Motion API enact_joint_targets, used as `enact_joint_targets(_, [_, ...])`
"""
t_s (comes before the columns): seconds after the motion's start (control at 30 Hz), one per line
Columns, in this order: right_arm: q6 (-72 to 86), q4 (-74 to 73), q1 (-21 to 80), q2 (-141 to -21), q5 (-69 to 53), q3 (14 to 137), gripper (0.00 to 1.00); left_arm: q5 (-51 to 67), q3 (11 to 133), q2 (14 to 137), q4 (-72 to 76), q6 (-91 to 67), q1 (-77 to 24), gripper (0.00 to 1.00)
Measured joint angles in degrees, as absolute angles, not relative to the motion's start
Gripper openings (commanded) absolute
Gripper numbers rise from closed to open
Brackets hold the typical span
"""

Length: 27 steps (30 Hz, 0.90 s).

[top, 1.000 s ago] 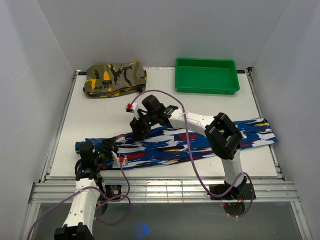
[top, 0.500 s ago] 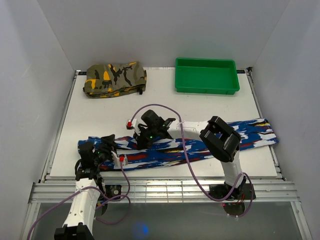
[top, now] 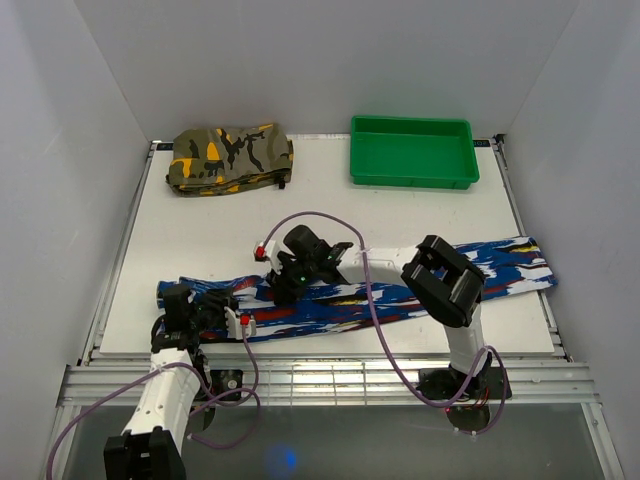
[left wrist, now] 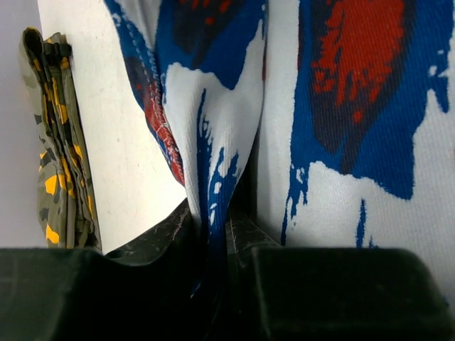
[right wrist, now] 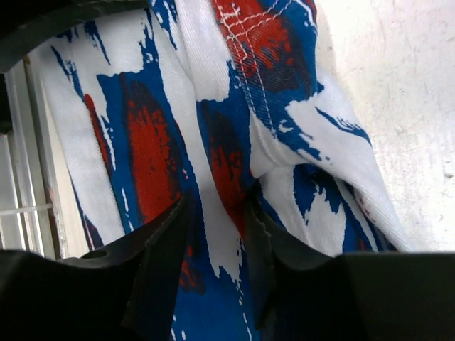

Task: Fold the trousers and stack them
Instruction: Fold the trousers

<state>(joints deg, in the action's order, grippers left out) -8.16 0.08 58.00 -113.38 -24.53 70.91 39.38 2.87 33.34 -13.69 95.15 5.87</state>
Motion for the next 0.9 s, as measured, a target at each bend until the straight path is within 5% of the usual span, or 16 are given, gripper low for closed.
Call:
enact_joint_targets(0.4, [4.2,3.0,53.8,-115.2,-30.4,78.8,0.50,39.3,2.9,31.7,-16.1,98.1,5.9,0.27])
enact_joint_targets(0.9, [12.0,4.4,53.2,-122.7,-32.8,83.5,0.31,39.3,3.1,31.9,-15.9,96.5,5.9,0.35])
